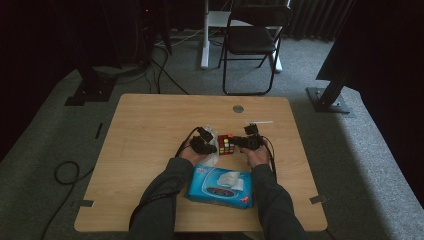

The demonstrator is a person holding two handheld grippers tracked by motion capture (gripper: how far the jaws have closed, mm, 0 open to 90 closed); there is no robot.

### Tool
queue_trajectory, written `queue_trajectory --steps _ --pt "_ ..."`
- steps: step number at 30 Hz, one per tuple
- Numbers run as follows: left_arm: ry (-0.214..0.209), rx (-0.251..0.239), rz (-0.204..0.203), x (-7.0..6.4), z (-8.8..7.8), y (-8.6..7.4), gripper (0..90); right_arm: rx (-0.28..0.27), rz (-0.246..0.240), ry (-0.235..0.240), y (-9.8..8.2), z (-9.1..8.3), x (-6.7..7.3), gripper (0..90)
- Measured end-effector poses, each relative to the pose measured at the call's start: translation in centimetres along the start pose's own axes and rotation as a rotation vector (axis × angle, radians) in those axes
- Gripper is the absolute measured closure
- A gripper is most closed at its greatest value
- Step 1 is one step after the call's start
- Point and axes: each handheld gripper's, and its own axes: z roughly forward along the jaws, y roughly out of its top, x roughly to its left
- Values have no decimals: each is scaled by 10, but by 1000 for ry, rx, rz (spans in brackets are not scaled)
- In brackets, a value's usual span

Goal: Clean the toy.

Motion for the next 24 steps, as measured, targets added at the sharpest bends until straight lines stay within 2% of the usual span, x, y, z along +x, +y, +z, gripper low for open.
queue_trajectory --steps 4,5,10,13,15,20,24 --pt "25 0 -16 6 2 5 892 0 1 7 0 0 -1 678" --pt "30 -1 -32 8 4 7 892 2 1 9 0 0 -2 678" --pt "41 -7 -59 12 6 10 892 2 4 12 0 0 -2 676" --pt "50 -20 -65 12 4 10 892 2 4 13 0 0 -2 677" --pt "44 -51 -71 12 0 10 892 1 6 12 0 0 -2 677" --pt "41 -98 -40 8 -15 13 892 -2 8 11 0 0 -2 676" --pt "8 -151 -15 1 -27 12 892 -3 7 10 -1 0 -2 676"
